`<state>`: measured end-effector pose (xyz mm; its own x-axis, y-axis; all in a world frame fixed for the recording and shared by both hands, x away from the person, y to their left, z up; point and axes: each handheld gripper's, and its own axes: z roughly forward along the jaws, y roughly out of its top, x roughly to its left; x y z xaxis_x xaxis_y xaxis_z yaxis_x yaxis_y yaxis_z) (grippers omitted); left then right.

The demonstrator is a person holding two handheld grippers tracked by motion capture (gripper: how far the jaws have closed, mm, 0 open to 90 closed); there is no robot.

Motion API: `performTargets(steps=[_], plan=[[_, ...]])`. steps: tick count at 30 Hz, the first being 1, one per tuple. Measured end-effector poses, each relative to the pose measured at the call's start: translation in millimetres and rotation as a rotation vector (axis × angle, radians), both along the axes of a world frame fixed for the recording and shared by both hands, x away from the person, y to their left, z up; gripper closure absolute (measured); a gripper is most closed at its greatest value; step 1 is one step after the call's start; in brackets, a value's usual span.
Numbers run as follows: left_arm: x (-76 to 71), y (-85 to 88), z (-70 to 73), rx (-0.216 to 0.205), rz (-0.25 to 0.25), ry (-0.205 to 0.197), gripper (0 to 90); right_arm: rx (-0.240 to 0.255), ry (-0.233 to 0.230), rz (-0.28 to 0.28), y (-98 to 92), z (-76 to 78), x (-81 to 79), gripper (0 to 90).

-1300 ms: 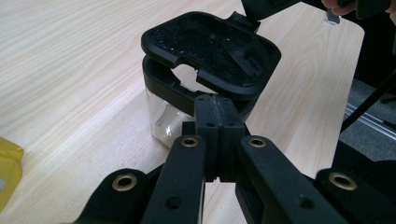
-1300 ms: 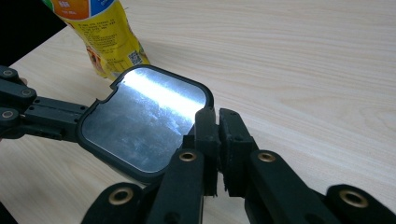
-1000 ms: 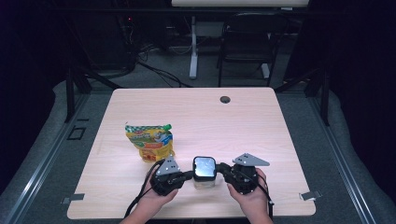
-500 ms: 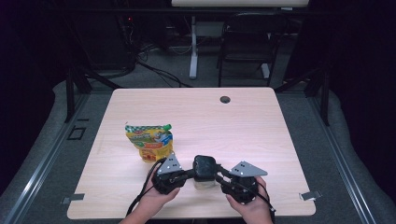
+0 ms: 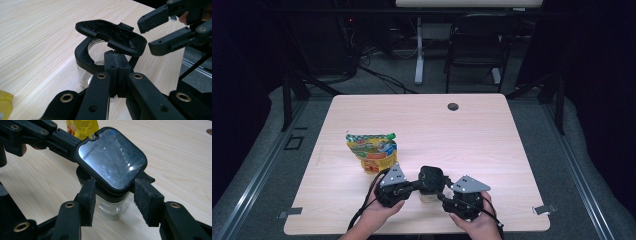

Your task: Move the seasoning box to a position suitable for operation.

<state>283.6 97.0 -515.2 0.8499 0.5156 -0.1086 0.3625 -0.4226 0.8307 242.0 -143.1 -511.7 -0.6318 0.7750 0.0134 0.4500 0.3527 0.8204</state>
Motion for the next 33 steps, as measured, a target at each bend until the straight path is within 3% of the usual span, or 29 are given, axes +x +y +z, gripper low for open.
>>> performTargets(steps=[6, 13, 24, 33], plan=[[-0.2, -0.3, 2.2, -0.016, -0.004, -0.006, 90.0, -0.029, -0.012, -0.001, 7.5, -2.3, 1.6, 50.5], [-0.7, 0.3, 1.4, -0.019, -0.004, -0.006, 90.0, -0.079, -0.068, -0.023, 16.3, -4.5, 0.3, 49.5], [1.2, -1.2, -5.2, 0.008, -0.003, 0.006, 90.0, -0.057, -0.079, -0.028, 14.8, -4.1, -0.1, 51.5], [1.4, -1.2, -5.6, 0.003, -0.009, 0.008, 90.0, -0.022, -0.103, -0.038, 9.3, -1.1, -2.7, 56.1]])
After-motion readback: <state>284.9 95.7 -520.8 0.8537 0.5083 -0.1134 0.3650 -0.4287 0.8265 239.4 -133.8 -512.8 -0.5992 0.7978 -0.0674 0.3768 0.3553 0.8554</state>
